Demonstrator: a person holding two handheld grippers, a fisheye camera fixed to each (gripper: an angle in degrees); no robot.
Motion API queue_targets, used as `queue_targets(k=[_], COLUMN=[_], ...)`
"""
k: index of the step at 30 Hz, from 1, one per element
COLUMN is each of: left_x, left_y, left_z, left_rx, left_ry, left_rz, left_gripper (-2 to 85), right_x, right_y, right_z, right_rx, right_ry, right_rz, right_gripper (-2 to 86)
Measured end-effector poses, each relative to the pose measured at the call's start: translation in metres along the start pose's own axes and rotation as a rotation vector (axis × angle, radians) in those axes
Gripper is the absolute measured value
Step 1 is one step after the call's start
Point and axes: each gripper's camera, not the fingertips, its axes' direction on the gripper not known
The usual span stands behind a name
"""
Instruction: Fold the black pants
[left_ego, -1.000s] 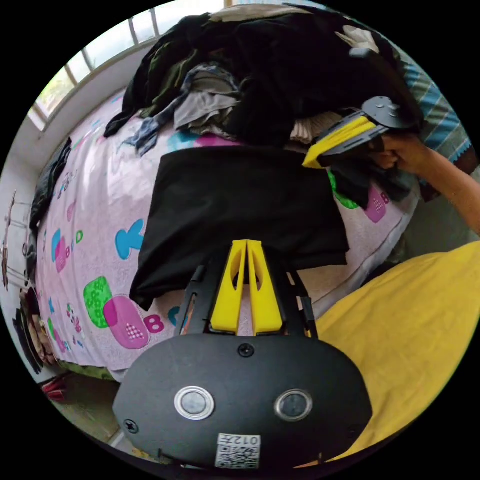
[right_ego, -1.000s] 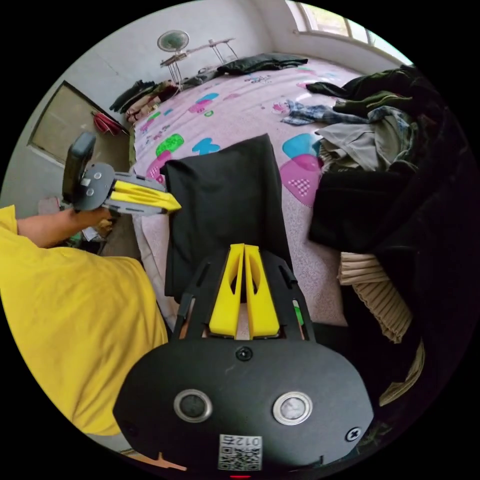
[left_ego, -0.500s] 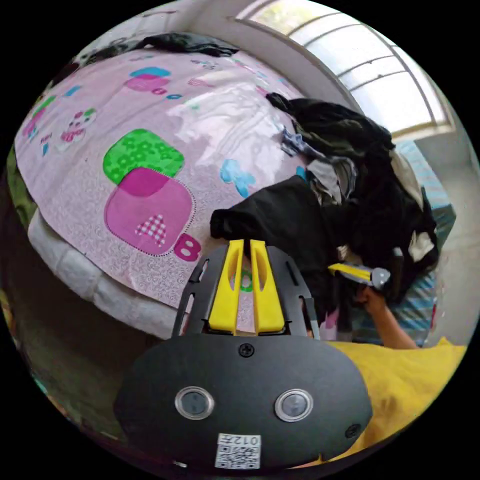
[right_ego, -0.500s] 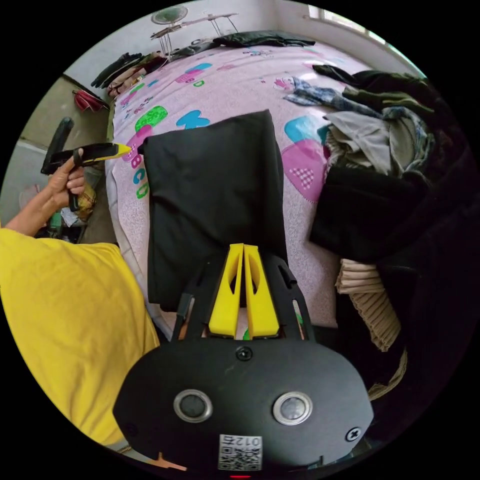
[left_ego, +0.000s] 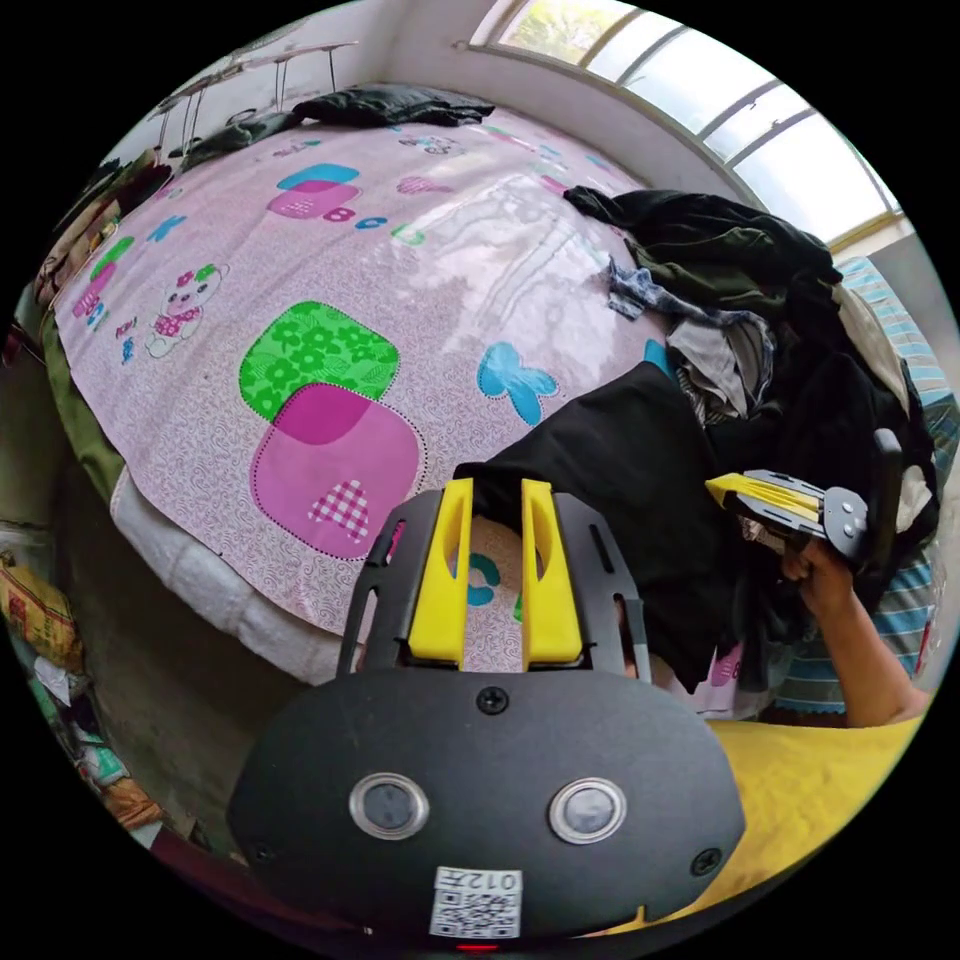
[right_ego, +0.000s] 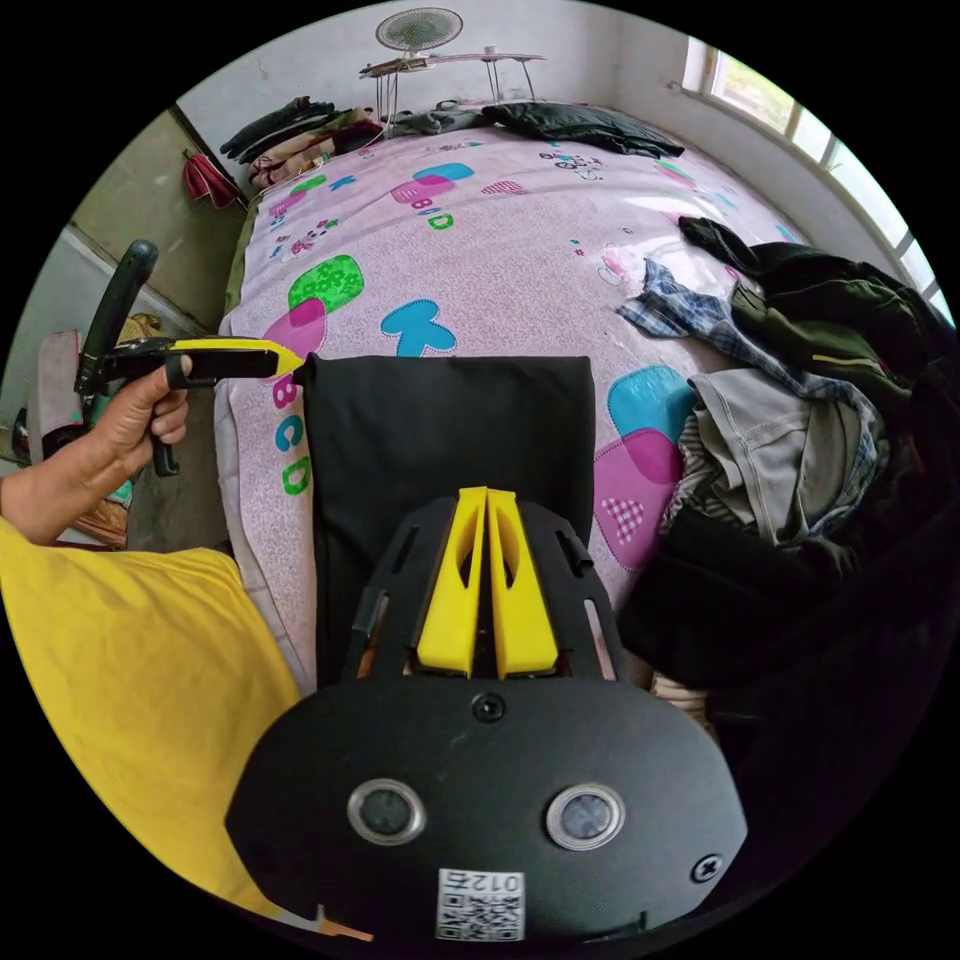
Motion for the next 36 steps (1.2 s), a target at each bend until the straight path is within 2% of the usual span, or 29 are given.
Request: queue_targets(k=[10, 12, 16, 22, 29, 36], left_x=[-0.031, -0.037, -0.054, -0.09, -0.116, -0.127], left_y=[-0.01, -0.01, 0.0, 0.014, 0.016, 0.02], left_z=[0.032, 0.04, 0.033, 0.033, 0.039, 0.039], left_rx=[-0.065, -0.12, -0.082, -0.011, -0.026, -0.025], left_ry=[0.027, -0.037, -0.031, 0.123, 0.175, 0.193], left_rz=[-0.019, -0.002, 0.001, -0.053, -0.084, -0.103], left_gripper=[1.9, 1.1, 0.3, 0.1, 0.1, 0.1], right_x=[0.008, 0.014, 0.036, 0.062, 0.131, 0.177], right_y=[-0.033, -0.039, -0.049, -0.062, -0.104, -0.142], right_z=[0.006, 0.008, 0.028, 0.013, -0.006, 0.034], right_rx=[-0.012, -0.029, -0.128, -0.06, 0.09, -0.079], right_ry=[0.0, 0.017, 0.069, 0.012, -0.074, -0.21], right_rz=[-0.023, -0.013, 0.03, 0.06, 0.268, 0.416], right_gripper=[0.1, 0.1, 0.0, 0.0, 1.0, 2.5])
